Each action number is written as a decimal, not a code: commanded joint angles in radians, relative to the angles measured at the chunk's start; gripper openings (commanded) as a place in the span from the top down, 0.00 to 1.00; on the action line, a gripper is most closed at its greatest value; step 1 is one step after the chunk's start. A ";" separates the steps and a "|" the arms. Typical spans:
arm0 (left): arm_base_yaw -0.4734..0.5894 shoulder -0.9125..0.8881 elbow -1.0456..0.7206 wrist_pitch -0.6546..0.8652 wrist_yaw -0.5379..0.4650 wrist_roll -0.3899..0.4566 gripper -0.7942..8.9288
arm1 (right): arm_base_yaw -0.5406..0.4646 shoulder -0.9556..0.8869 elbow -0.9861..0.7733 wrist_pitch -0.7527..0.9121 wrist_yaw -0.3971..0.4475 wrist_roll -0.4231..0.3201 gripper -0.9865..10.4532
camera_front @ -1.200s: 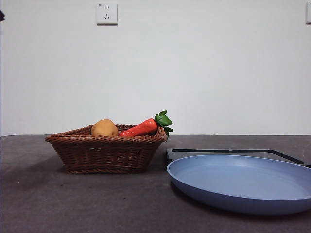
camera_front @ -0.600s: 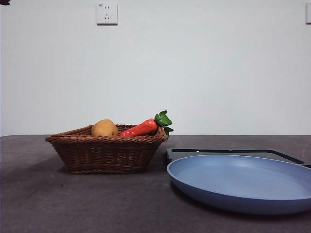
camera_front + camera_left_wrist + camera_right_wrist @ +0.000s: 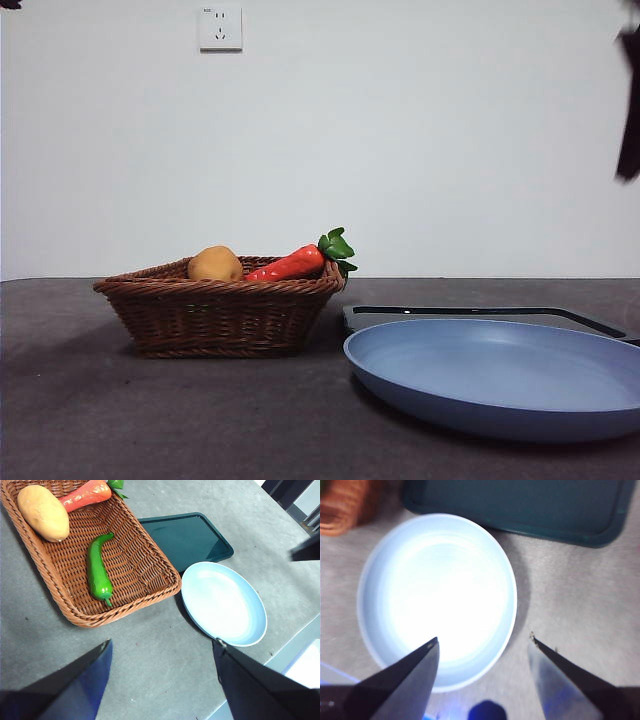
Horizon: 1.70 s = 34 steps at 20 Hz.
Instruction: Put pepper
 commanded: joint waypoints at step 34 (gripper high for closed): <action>-0.279 0.416 0.267 0.104 -0.293 0.012 0.56 | -0.049 -0.002 0.019 0.014 0.002 0.053 0.91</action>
